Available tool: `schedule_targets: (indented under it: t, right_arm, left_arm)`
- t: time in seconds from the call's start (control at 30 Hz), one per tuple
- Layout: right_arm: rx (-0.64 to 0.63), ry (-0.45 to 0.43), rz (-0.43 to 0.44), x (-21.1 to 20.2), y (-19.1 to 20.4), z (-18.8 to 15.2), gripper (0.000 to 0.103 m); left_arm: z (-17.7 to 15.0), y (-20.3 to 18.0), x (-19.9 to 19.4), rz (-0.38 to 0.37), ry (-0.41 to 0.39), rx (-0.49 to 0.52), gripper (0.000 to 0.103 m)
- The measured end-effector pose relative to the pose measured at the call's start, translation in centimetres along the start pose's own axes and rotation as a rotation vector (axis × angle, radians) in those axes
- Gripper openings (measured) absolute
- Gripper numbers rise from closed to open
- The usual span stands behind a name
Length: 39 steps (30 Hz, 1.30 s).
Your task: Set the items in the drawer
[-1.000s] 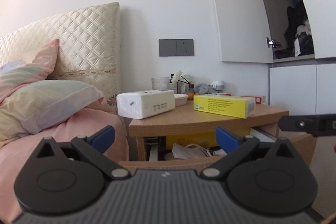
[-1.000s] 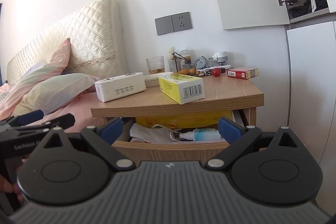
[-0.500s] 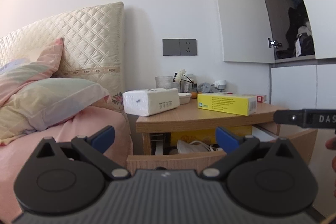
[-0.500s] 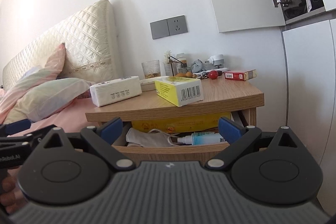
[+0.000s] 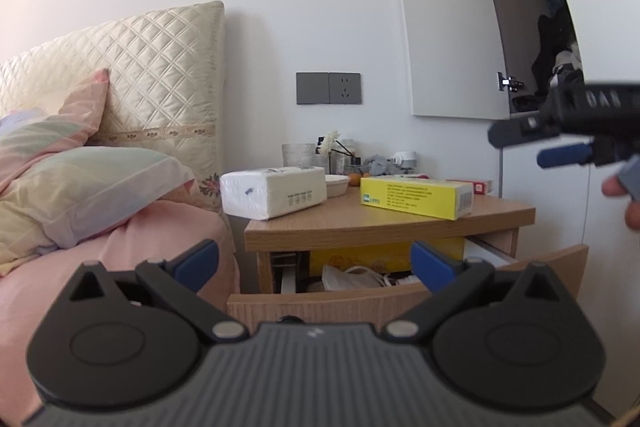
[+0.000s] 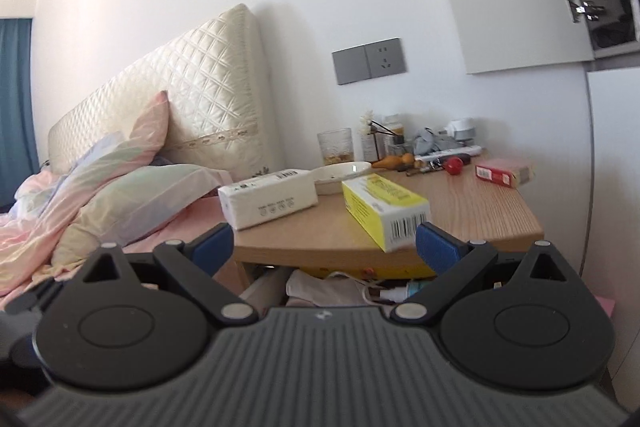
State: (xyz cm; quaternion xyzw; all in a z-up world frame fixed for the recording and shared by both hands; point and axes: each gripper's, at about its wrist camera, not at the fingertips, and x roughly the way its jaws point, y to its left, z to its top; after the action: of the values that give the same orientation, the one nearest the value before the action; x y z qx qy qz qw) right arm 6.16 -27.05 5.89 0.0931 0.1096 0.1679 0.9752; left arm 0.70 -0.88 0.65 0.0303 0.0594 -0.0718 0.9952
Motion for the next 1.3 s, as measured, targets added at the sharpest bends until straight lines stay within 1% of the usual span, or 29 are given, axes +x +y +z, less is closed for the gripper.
schedule_targets:
  t: [0.1, 0.2, 0.33, 0.6, 0.7, 0.73, 0.77, 0.83, 0.87, 0.93, 0.97, 1.0, 1.03, 1.1, 1.17, 1.3]
  right_arm:
    - [0.005, 0.061, 0.01, 1.7, 0.1, 2.2, 0.1]
    - [0.053, 0.145, 0.04, 4.0, -0.3, 3.9, 0.1]
    - [0.107, 0.274, 0.025, 8.1, -1.3, 5.2, 0.1]
    - [-0.122, 0.427, -0.065, 17.0, -2.2, 7.5, 0.099]
    - [-0.21, 0.483, -0.1, 20.3, -2.5, 8.4, 0.096]
    - [-0.221, 0.502, -0.105, 21.3, -2.5, 8.4, 0.095]
    - [-0.224, 0.519, -0.098, 21.3, -3.0, 7.8, 0.095]
    - [-0.232, 0.536, -0.094, 22.5, -3.0, 7.5, 0.094]
    - [-0.234, 0.541, -0.101, 23.0, -3.0, 7.4, 0.092]
    - [-0.22, 0.554, -0.109, 23.9, -3.3, 7.1, 0.081]
    - [-0.212, 0.562, -0.112, 24.3, -3.5, 7.0, 0.078]
    - [-0.211, 0.565, -0.111, 24.4, -3.7, 7.0, 0.073]
    - [-0.21, 0.567, -0.111, 24.5, -3.8, 6.9, 0.07]
    - [-0.208, 0.572, -0.109, 24.6, -4.0, 6.8, 0.067]
    - [-0.222, 0.572, -0.1, 24.2, -3.9, 7.1, 0.057]
    - [-0.252, 0.571, -0.08, 23.3, -3.5, 7.6, 0.055]
  left_arm:
    - [0.0, 0.0, -0.1, -0.002, 0.005, 0.0, 0.103]
    - [-0.1, -0.3, -0.2, -0.015, 0.005, 0.004, 0.103]
    - [-0.4, -0.6, -0.1, -0.019, 0.013, 0.012, 0.103]
    - [-0.7, -0.6, 0.1, -0.026, 0.029, 0.01, 0.103]
    - [-0.9, -0.6, 0.2, -0.032, 0.037, 0.005, 0.103]
    - [-0.9, -0.6, 0.1, -0.035, 0.037, 0.006, 0.103]
    - [-0.9, -0.7, 0.1, -0.038, 0.036, 0.008, 0.103]
    - [-1.0, -0.8, 0.1, -0.045, 0.036, 0.011, 0.103]
    - [-1.1, -0.8, 0.1, -0.045, 0.037, 0.011, 0.103]
    - [-1.1, -0.8, 0.1, -0.045, 0.04, 0.012, 0.103]
    - [-1.2, -0.8, 0.2, -0.046, 0.042, 0.012, 0.103]
    - [-1.1, -0.8, 0.1, -0.051, 0.043, 0.01, 0.103]
    - [-1.1, -0.8, 0.1, -0.056, 0.041, 0.007, 0.103]
    - [-1.1, -0.8, 0.0, -0.062, 0.037, 0.004, 0.103]
    - [-1.2, -0.9, 0.0, -0.065, 0.038, 0.006, 0.103]
    - [-1.3, -1.0, 0.1, -0.066, 0.042, 0.012, 0.103]
